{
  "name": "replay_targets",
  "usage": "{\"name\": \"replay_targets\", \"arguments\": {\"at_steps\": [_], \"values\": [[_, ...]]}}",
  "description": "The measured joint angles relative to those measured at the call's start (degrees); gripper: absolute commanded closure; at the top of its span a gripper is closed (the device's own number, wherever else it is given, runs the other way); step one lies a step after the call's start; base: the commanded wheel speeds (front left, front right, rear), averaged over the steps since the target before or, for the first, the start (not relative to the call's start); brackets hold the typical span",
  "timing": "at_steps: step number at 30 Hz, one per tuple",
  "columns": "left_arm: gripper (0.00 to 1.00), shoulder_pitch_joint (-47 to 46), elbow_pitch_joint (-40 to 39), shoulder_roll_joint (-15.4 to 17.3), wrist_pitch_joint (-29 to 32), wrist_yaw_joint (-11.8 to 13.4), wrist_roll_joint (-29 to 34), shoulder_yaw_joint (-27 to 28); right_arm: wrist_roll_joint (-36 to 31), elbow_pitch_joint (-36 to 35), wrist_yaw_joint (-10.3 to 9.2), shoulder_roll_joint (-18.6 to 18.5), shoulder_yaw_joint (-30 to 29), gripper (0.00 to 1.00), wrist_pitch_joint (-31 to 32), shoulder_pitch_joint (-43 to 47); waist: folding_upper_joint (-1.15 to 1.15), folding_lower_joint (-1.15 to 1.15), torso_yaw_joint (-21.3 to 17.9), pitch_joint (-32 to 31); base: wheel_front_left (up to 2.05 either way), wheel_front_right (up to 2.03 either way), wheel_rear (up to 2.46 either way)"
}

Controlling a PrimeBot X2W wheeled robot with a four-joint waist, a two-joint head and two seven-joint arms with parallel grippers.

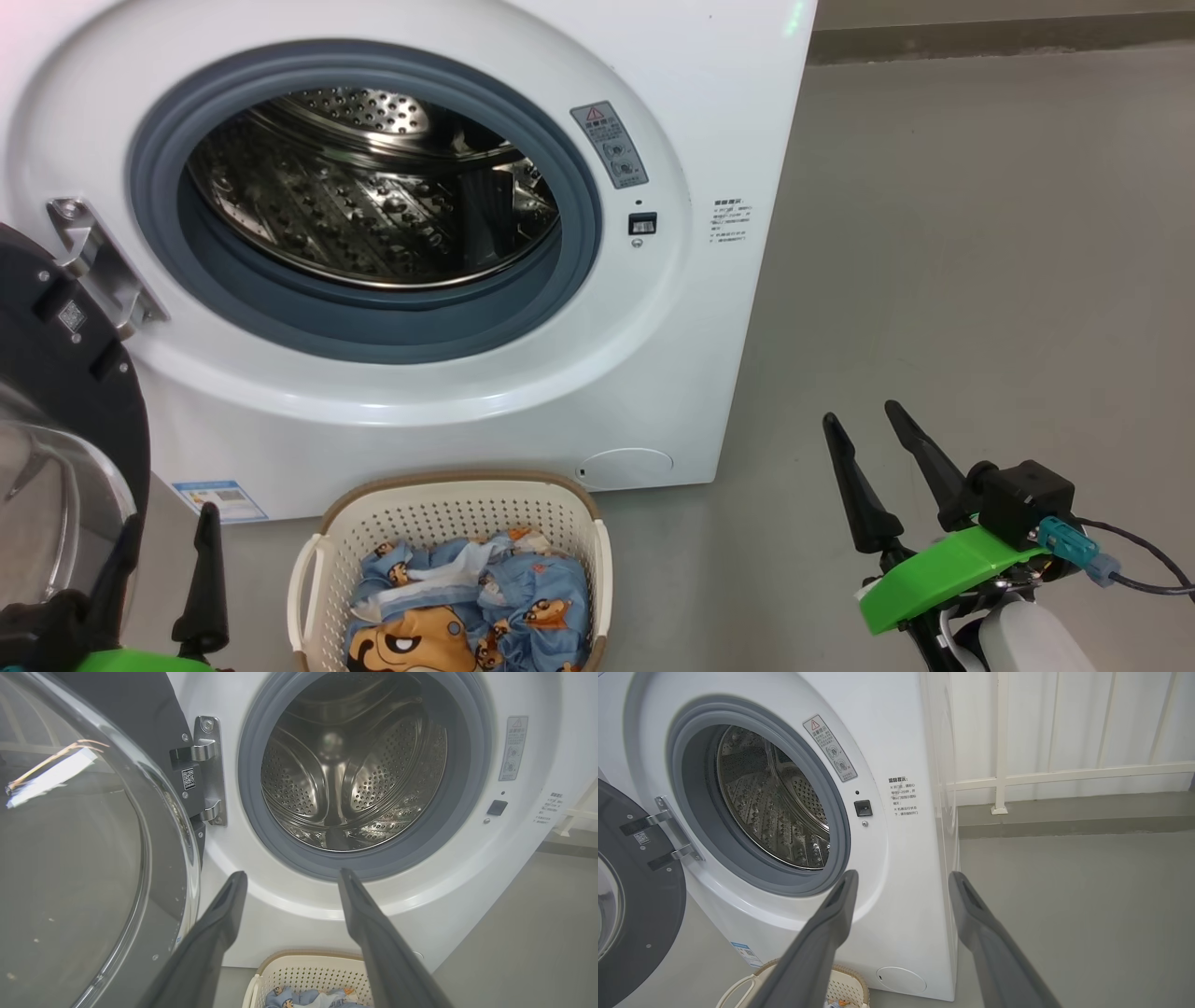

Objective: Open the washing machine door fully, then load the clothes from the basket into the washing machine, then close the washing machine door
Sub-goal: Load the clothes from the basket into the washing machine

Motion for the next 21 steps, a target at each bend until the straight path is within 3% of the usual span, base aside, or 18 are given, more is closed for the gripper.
{"name": "replay_targets", "arguments": {"at_steps": [21], "values": [[0.0,-2.13,0.34,0.09,0.0,-1.43,0.03,0.12,-1.75,-0.48,0.0,0.89,-0.13,0.0,0.0,-0.21,0.0,0.0,-1.12,3.85,0.0,0.0,0.0]]}}
